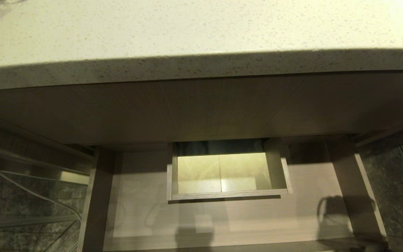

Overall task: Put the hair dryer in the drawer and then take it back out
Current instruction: Close the drawer

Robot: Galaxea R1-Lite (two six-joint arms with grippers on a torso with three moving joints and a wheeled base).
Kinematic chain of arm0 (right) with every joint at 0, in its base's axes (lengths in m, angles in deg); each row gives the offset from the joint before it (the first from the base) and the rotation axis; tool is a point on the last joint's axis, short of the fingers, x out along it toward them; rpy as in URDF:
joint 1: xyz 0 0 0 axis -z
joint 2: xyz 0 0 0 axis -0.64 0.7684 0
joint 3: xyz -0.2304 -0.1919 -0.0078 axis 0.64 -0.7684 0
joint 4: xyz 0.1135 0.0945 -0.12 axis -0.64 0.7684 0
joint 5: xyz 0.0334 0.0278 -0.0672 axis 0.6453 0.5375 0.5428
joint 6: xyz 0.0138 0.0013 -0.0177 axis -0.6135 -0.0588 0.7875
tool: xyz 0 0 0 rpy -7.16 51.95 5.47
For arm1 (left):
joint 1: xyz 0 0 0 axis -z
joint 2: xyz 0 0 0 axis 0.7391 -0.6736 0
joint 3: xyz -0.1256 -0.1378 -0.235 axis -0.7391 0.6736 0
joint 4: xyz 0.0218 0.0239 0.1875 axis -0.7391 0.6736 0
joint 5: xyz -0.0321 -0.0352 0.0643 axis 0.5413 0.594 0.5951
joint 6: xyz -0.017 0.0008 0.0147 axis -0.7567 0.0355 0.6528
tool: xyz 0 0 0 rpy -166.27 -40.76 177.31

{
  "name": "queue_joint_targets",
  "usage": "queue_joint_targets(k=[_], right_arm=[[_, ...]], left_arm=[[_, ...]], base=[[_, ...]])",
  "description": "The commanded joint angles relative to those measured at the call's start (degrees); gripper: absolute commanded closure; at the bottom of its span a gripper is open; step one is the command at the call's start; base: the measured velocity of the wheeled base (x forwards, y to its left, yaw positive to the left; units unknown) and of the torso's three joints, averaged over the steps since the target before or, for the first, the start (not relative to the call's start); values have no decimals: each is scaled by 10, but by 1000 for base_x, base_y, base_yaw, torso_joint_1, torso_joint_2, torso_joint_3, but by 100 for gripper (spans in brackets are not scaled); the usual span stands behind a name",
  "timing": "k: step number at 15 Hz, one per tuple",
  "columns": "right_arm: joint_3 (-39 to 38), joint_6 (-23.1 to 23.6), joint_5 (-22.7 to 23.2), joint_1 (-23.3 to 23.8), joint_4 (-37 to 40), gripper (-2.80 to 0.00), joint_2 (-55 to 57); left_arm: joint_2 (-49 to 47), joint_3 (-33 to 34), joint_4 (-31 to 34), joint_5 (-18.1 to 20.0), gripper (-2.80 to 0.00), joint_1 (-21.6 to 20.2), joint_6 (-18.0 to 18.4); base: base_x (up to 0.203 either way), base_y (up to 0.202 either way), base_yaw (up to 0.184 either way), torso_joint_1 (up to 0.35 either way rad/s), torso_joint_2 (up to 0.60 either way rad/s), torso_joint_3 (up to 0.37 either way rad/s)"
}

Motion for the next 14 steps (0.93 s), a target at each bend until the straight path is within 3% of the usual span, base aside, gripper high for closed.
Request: queue_joint_targets(k=[1, 7, 14], right_arm=[[-46, 1, -8, 26, -21, 0, 4], [-164, 2, -28, 79, -229, 0, 84], [-154, 1, -43, 152, -335, 0, 255]], left_arm=[[0, 0, 0, 0, 0, 0, 1], [0, 0, 0, 0, 0, 0, 0], [0, 0, 0, 0, 0, 0, 0]], base=[[0, 0, 0, 0, 0, 0], [0, 0, 0, 0, 0, 0], [0, 0, 0, 0, 0, 0]])
